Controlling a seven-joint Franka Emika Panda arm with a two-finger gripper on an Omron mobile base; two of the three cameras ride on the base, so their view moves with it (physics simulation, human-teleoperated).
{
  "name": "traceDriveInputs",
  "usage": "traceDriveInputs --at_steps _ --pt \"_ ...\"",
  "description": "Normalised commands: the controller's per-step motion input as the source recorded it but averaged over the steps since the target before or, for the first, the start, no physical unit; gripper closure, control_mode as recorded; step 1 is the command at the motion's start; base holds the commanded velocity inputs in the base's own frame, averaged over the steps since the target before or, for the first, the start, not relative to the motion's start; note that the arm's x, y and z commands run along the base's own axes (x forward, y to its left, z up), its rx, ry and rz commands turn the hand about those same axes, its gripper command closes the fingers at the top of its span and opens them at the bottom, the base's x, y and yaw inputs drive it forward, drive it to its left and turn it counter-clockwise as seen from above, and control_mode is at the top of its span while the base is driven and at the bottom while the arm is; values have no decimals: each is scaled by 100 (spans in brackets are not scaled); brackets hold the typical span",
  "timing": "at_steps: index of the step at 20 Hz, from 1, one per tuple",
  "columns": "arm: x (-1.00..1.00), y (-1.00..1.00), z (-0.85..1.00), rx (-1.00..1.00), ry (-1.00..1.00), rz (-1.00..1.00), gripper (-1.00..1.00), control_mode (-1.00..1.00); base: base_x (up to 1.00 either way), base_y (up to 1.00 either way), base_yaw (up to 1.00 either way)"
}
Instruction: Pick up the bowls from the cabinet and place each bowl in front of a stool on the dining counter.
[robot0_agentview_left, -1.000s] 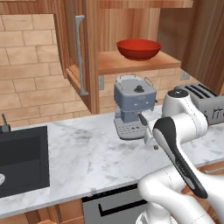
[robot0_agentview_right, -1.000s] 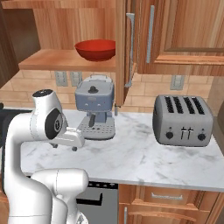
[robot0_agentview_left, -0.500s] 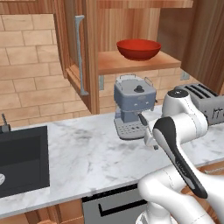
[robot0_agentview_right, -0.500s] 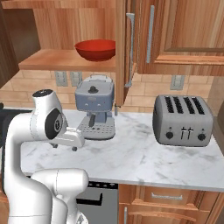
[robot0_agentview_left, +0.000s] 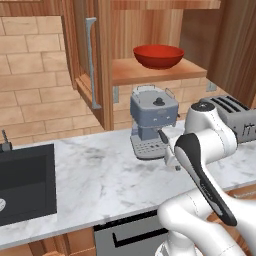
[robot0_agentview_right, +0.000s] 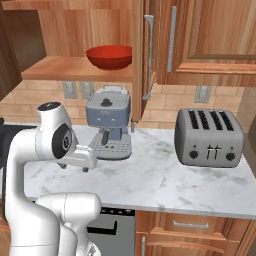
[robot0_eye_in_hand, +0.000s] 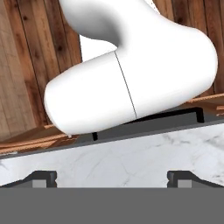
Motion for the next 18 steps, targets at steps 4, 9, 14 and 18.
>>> traceDriveInputs --at_steps 4,9,14,18 --pt "0 0 6 -1 -1 6 -100 -100 0 0 0" --pt "0 0 32 -11 -6 6 -100 -100 0 0 0" --pt "0 1 54 -12 -5 3 -100 -100 0 0 0" --pt "15 1 44 -9 -3 0 -100 -100 0 0 0"
